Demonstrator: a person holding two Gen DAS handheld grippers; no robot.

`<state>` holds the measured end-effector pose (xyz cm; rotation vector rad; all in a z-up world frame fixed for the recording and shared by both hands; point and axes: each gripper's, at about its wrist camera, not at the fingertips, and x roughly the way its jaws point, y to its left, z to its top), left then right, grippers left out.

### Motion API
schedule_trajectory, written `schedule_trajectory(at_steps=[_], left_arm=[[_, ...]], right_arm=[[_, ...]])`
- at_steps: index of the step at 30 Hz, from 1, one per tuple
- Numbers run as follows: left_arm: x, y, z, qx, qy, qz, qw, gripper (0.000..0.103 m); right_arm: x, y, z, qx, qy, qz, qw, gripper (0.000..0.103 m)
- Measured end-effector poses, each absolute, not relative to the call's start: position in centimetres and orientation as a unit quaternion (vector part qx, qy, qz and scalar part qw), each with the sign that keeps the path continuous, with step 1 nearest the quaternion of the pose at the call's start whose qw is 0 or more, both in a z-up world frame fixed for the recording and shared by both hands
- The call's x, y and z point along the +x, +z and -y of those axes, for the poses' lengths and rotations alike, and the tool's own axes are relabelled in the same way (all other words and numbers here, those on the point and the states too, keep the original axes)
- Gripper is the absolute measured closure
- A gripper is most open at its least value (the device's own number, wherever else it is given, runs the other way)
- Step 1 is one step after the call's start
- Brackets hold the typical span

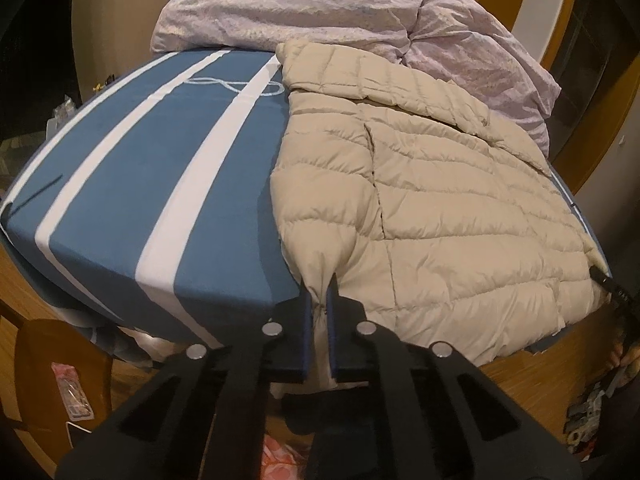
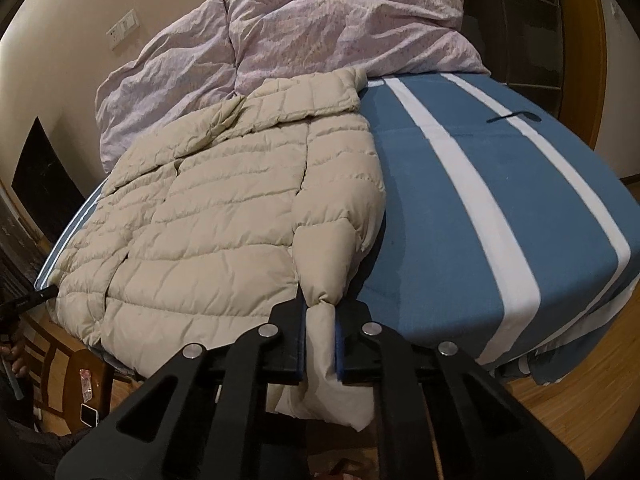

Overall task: Fold large clothes
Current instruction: 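Grasp the jacket hem with both tools, then lift the hem with both tools and fold it toward the collar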

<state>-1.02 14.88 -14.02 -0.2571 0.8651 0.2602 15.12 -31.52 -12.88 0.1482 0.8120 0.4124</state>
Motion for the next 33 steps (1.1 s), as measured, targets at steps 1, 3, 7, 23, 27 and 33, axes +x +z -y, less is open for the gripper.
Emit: schedule_trajectory(at_steps=[1,3,7,23,27,33], left_arm=[[-0.9,-13.8,-14.9,-0.120,0.127,-0.416,0.892,0.097],[-0.8,-13.5,-14.8,-0.116,0.130,-0.415,0.893,0.098],[-0.5,-12.6,-14.8,-0.108,0.133,-0.407,0.897,0.099],[4.7,-6.4,-15.1,-0.071,0.153,-0.343,0.924,0.099],[7.5,-5.0,-15.6,-0.071,0.156,-0.331,0.928,0.099],[12.2,-3.7,-16.7,-0.073,0.163,-0.326,0.928,0.099]], right_arm=[[15.2,-12.6,31.6,0.073,0.198,-0.389,0.897,0.094],[15.4,-12.1,31.6,0.074,0.197,-0.383,0.900,0.094],[16.1,-10.8,31.3,0.072,0.192,-0.371,0.906,0.094],[21.5,-6.2,29.1,0.056,0.179,-0.331,0.925,0.095],[23.7,-5.7,28.3,0.054,0.174,-0.329,0.927,0.095],[27.9,-5.4,27.2,0.062,0.169,-0.335,0.925,0.095]])
